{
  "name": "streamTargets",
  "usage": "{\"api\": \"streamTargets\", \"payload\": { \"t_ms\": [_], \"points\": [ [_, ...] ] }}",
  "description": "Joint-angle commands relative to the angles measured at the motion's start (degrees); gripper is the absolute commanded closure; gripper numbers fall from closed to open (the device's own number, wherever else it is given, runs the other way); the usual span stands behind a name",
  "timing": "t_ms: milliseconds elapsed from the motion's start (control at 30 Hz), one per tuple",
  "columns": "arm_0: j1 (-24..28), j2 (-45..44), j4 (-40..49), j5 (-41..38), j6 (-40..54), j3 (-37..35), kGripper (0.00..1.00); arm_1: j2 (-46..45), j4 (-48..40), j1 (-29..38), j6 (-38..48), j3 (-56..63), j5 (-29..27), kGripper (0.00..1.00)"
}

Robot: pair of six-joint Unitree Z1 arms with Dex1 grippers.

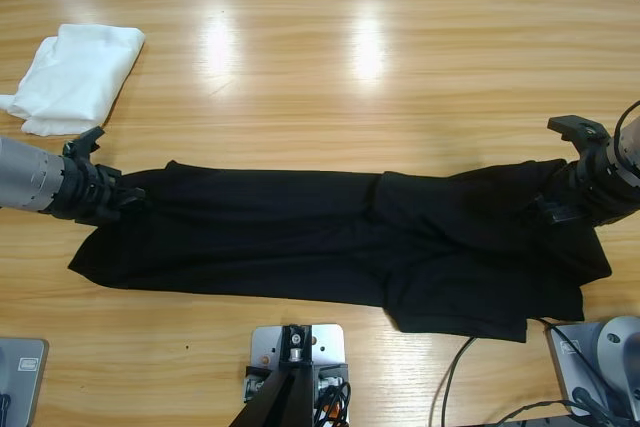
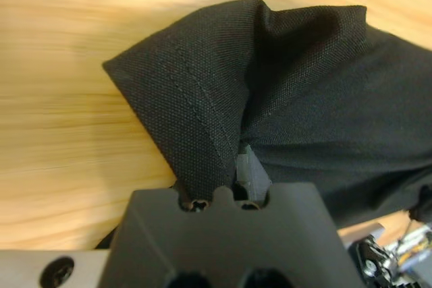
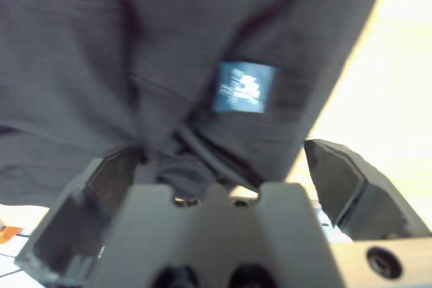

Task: Fold clothes

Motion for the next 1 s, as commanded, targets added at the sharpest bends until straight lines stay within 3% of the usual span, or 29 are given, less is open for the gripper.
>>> {"api": "streamTargets", "payload": {
  "t_ms": [33, 200, 600, 833, 933, 1000],
  "points": [
    [8.46, -6.13, 19.20, 5.99, 4.46, -7.00, 1.000, 0.34, -1.46, 0.61, 0.73, 1.56, -1.16, 0.000],
    [17.23, -9.22, 23.88, 8.89, 8.45, -9.46, 1.000, 0.57, -2.48, 0.61, 0.78, 2.09, -1.11, 0.000],
    [25.32, -10.50, 38.92, 10.98, 15.37, -21.40, 1.000, 0.27, -3.59, 0.61, 1.06, 2.76, -0.92, 0.000],
    [34.23, -12.28, 43.37, 12.23, 23.41, -21.10, 1.000, 0.71, -5.10, 0.61, 1.66, 3.76, -0.81, 0.000],
    [33.26, -12.70, 43.88, 11.24, 23.16, -22.77, 1.000, 0.92, -5.36, 0.61, 1.70, 3.85, -0.80, 0.000],
    [28.48, -12.79, 44.95, 9.73, 20.42, -25.62, 1.000, 0.79, -5.36, 0.61, 1.70, 3.85, -0.72, 0.000]
  ]
}}
